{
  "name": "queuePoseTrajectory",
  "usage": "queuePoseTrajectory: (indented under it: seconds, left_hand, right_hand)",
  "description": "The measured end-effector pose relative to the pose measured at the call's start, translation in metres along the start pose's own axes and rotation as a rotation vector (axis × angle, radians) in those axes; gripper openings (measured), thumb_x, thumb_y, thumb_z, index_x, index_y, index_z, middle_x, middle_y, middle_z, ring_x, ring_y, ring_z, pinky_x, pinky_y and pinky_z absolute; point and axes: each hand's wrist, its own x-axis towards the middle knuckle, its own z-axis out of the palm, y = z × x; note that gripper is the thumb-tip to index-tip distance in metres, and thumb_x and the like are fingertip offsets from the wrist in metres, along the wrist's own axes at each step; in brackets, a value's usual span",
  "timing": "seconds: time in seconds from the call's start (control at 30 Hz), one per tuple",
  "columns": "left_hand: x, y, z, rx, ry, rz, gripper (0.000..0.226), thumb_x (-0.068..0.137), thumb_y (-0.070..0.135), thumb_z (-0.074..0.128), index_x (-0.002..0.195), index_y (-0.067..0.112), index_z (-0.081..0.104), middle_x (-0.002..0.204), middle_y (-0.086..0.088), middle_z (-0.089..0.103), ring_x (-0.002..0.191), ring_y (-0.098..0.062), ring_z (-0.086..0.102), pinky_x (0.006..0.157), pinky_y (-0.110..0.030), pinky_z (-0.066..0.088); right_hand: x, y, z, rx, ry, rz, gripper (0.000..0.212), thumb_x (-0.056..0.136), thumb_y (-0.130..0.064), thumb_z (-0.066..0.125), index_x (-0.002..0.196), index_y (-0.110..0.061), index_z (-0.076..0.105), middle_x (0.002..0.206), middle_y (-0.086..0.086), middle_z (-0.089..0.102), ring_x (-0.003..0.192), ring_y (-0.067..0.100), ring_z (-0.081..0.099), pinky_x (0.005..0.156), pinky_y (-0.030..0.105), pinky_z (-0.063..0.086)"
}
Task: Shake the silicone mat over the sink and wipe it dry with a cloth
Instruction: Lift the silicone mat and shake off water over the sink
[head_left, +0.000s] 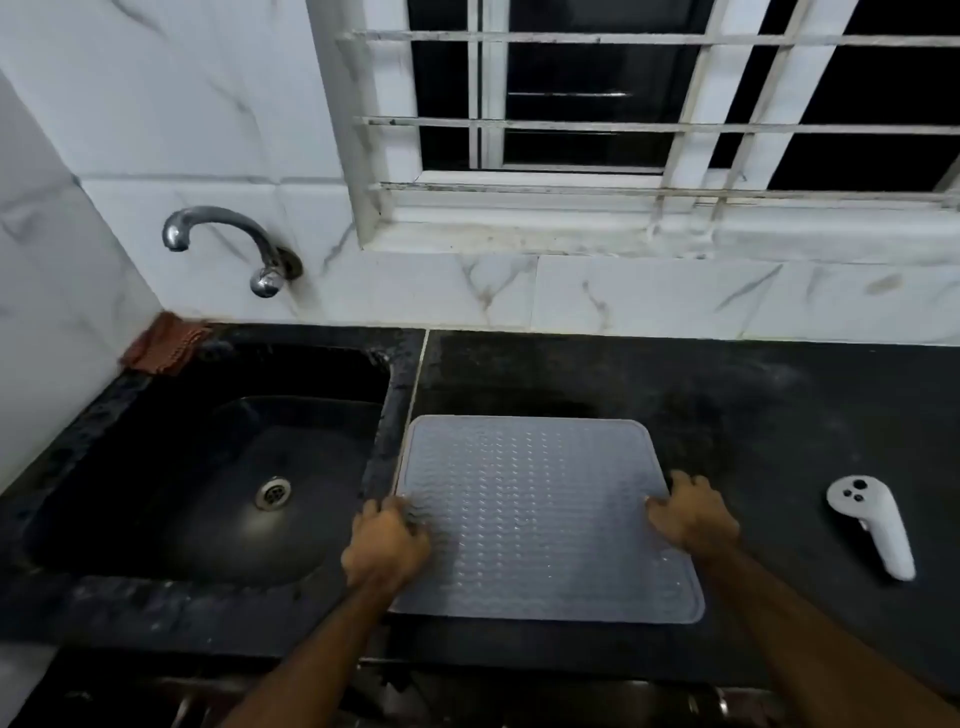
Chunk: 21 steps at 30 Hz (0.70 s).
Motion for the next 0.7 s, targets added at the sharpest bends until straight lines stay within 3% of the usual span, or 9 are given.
queuePoseTrajectory:
  seconds: [0.1, 0.33, 0.43, 0.5, 0.6, 0.7]
  left_hand:
    - [-0.01, 0.002, -0.001, 0.01, 0.015, -0.1, 0.051, 0.088, 0.037, 0.056, 0.137, 0.024, 0.049, 0.138, -0.007, 0.044, 0.129, -0.031, 0.043, 0.099, -0.046, 0.045]
    - [-0.012, 0.009, 0.004, 0.057, 0.007, -0.179, 0.05, 0.09, 0.036, 0.052, 0.137, 0.018, 0.049, 0.141, -0.01, 0.043, 0.131, -0.032, 0.041, 0.103, -0.046, 0.043]
    - [-0.016, 0.011, 0.008, 0.074, 0.037, -0.183, 0.051, 0.09, 0.036, 0.052, 0.138, 0.019, 0.047, 0.141, -0.009, 0.043, 0.132, -0.03, 0.04, 0.105, -0.046, 0.042]
    - [-0.017, 0.011, 0.011, 0.099, 0.072, -0.194, 0.051, 0.09, 0.036, 0.052, 0.138, 0.02, 0.048, 0.142, -0.008, 0.044, 0.132, -0.029, 0.041, 0.106, -0.045, 0.04]
    - [-0.015, 0.011, 0.013, 0.087, 0.076, -0.211, 0.052, 0.089, 0.035, 0.054, 0.139, 0.02, 0.048, 0.142, -0.007, 0.044, 0.131, -0.03, 0.042, 0.106, -0.045, 0.039]
    - [-0.013, 0.012, 0.013, 0.008, 0.074, -0.245, 0.052, 0.088, 0.035, 0.056, 0.137, 0.02, 0.048, 0.14, -0.009, 0.045, 0.13, -0.031, 0.042, 0.106, -0.045, 0.038]
  right_hand:
    - [0.007, 0.004, -0.005, 0.068, -0.041, 0.036, 0.065, 0.099, -0.041, 0.054, 0.151, -0.009, 0.033, 0.153, 0.02, 0.034, 0.139, 0.042, 0.037, 0.111, 0.05, 0.037]
    - [0.021, 0.002, 0.001, 0.255, -0.074, 0.085, 0.052, 0.092, -0.033, 0.065, 0.132, -0.002, 0.052, 0.136, 0.022, 0.052, 0.117, 0.04, 0.056, 0.088, 0.04, 0.049]
    - [0.028, 0.007, 0.006, 0.375, -0.07, 0.051, 0.02, 0.091, -0.022, 0.066, 0.093, -0.002, 0.065, 0.106, 0.02, 0.067, 0.085, 0.032, 0.062, 0.069, 0.031, 0.045]
    - [0.029, 0.01, 0.009, 0.411, -0.049, 0.015, 0.022, 0.091, -0.019, 0.065, 0.072, -0.008, 0.061, 0.082, 0.01, 0.066, 0.069, 0.023, 0.058, 0.061, 0.03, 0.043]
    - [0.022, 0.009, 0.007, 0.39, -0.012, -0.019, 0.011, 0.092, -0.026, 0.065, 0.087, -0.019, 0.058, 0.086, 0.003, 0.062, 0.077, 0.022, 0.06, 0.064, 0.032, 0.046]
    - [0.019, 0.012, 0.005, 0.322, -0.037, -0.059, 0.014, 0.094, -0.029, 0.063, 0.101, -0.021, 0.054, 0.098, 0.006, 0.063, 0.085, 0.025, 0.06, 0.07, 0.034, 0.047]
